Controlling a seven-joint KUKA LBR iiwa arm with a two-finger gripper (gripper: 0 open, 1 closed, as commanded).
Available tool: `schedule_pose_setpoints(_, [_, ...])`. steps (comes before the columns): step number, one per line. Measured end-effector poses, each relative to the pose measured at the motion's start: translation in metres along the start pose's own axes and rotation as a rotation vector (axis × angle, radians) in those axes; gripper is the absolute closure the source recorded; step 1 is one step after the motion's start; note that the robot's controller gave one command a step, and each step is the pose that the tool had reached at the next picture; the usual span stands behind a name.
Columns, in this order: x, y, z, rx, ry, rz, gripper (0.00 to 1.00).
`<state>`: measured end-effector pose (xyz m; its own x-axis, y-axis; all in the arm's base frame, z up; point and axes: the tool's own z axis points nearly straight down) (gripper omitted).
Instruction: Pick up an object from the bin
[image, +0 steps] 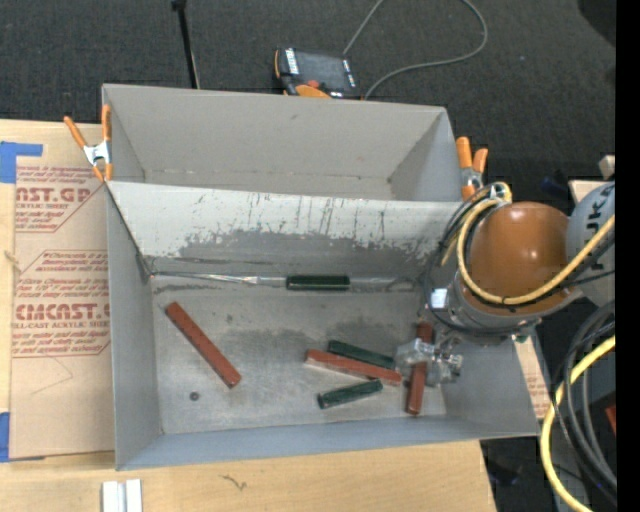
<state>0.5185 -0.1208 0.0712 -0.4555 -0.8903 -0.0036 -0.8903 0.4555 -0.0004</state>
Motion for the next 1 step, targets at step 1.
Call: schedule_pose_setpoints(1, [-0.0022, -0.0014, -0.0893, 0.007, 0.000, 0.001, 1.00])
